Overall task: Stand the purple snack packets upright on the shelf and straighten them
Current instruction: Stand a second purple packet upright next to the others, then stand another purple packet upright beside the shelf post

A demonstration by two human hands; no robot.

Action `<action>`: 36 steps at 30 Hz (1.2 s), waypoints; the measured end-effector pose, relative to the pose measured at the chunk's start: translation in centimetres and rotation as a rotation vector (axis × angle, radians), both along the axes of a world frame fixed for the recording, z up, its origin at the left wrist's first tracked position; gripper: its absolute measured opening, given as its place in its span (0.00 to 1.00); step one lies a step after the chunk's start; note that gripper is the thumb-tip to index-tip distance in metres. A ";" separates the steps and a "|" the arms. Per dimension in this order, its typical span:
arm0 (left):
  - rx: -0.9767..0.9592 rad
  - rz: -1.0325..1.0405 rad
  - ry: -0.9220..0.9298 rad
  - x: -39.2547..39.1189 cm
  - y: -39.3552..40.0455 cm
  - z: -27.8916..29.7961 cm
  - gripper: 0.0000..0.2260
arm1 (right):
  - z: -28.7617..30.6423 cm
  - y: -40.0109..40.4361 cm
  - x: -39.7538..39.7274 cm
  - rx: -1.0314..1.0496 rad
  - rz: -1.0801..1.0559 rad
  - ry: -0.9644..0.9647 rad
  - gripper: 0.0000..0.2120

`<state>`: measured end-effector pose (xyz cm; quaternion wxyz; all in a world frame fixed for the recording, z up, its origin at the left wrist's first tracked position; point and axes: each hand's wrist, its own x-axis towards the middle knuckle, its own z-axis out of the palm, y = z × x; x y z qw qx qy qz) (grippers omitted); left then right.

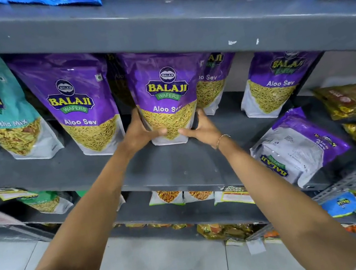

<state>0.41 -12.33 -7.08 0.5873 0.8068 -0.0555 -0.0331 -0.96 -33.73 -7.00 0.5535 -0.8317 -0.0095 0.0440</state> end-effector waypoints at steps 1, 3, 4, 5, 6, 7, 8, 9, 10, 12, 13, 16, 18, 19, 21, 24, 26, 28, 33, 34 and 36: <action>0.061 0.026 -0.007 0.0 0.1 -0.2 0.47 | -0.2 0.4 0.1 0.008 -0.014 -0.004 0.40; 0.097 0.056 -0.024 -0.2 0.0 -0.7 0.47 | -0.7 0.8 -0.2 0.039 -0.037 -0.028 0.40; 0.093 0.054 -0.029 -0.3 0.1 -0.8 0.46 | -0.8 0.9 -0.6 0.058 -0.042 -0.039 0.39; 0.090 0.050 -0.040 -0.6 0.2 -0.9 0.45 | -1.0 1.0 -1.1 0.072 -0.055 -0.042 0.39; 0.085 0.043 -0.052 -0.9 0.3 -1.0 0.44 | -1.1 1.2 -1.9 0.085 -0.072 -0.039 0.38; 0.082 0.036 -0.063 -1.4 0.5 -1.2 0.43 | -1.5 1.3 -2.6 0.098 -0.086 -0.037 0.37; 0.079 0.031 -0.065 -2.0 0.7 -1.4 0.42 | -1.9 1.5 -3.3 0.103 -0.095 -0.040 0.35; 0.069 0.027 -0.067 -2.4 0.8 -1.6 0.41 | -2.2 1.6 -3.9 0.112 -0.101 -0.043 0.32; 0.058 0.025 -0.059 -2.7 0.9 -1.9 0.40 | -2.4 1.8 -4.3 0.111 -0.113 -0.044 0.31; 0.042 0.015 -0.050 -3.2 1.0 -2.0 0.39 | -2.4 2.2 -4.7 0.104 -0.134 -0.028 0.32; 0.044 0.014 -0.050 -3.2 0.9 -2.0 0.38 | -2.3 2.2 -4.6 0.098 -0.126 -0.015 0.35; -0.008 0.026 -0.063 -4.0 0.5 -1.9 0.39 | -0.8 2.5 -5.3 0.005 -0.108 0.042 0.41; -0.069 0.198 -0.101 -5.8 -0.2 -1.7 0.36 | 0.5 2.2 -6.2 -0.104 -0.099 0.036 0.40; -0.078 0.290 -0.143 -7.0 -0.9 -1.6 0.30 | 0.9 1.6 -6.7 -0.159 -0.129 0.000 0.38; -0.091 0.305 -0.234 -9.4 -2.9 -0.7 0.16 | 1.6 0.3 -7.5 -0.268 -0.273 -0.117 0.27; -0.021 0.097 -0.260 -11.1 -7.5 1.6 0.07 | 3.1 -3.0 -8.9 -0.379 -0.517 -0.261 0.12; 0.023 -0.041 -0.257 -10.8 -11.1 3.0 0.10 | 4.0 -5.8 -10.1 -0.409 -0.676 -0.299 0.08; 0.007 -0.121 -0.211 -10.2 -14.6 4.2 0.11 | 4.8 -8.6 -11.8 -0.522 -0.853 -0.299 0.11; 0.082 -0.280 0.193 -7.9 -22.3 3.8 0.17 | 3.5 -14.3 -16.1 -0.688 -1.098 0.147 0.28; 0.129 -0.308 0.255 -7.7 -23.2 3.6 0.19 | 3.0 -15.0 -16.6 -0.639 -1.085 0.198 0.32; 0.221 -0.362 0.340 -7.4 -24.5 2.7 0.33 | 2.1 -16.0 -17.0 -0.464 -1.038 0.279 0.39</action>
